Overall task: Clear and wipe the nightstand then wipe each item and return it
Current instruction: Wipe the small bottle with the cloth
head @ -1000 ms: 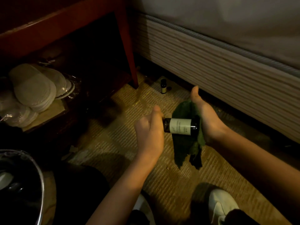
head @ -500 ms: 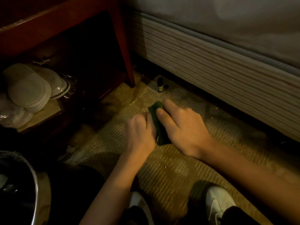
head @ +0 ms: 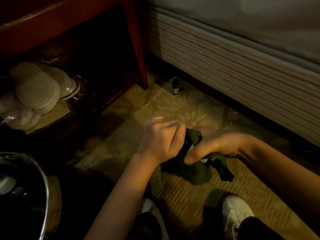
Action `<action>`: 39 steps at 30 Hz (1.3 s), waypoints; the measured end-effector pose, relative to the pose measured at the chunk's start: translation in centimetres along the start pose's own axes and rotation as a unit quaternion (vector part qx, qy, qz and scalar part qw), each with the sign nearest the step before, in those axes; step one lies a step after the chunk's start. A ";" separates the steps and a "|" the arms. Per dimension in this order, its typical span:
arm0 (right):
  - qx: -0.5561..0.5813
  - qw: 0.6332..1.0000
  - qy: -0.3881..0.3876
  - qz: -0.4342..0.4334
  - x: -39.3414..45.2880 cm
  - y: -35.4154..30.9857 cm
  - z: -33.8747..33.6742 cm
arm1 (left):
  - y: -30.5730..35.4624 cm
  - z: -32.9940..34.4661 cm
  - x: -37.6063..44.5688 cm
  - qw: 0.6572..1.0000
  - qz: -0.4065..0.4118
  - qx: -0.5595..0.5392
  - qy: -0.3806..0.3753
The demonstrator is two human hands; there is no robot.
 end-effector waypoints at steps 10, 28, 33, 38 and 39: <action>-0.405 0.864 0.299 0.027 -1.1 -4.2 -2.6 | -4.9 1.7 -2.0 0.881 -0.453 0.017 -0.136; 0.167 0.864 0.468 -0.082 -1.0 -0.1 -5.1 | -3.9 1.7 -2.7 0.856 -0.418 -0.288 0.104; -0.019 0.819 0.560 -0.122 -2.5 -2.3 -5.5 | -2.4 2.6 -2.1 0.855 -0.415 -0.301 0.073; -0.122 0.792 0.586 -0.123 -3.2 -3.6 -5.4 | -2.2 3.0 -2.1 0.806 -0.461 -0.359 0.087; -0.120 0.787 0.591 -0.132 -3.3 -3.9 -5.4 | -2.3 3.0 -2.1 0.793 -0.470 -0.375 0.096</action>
Point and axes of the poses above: each hand's wrist, its own x-axis towards the middle knuckle, its own z-axis out of the palm, y = z × x, the point moved 8 cm from there along x, towards the middle knuckle, and after that the axes turned 6 degrees about -x, right-handed, at the moved point
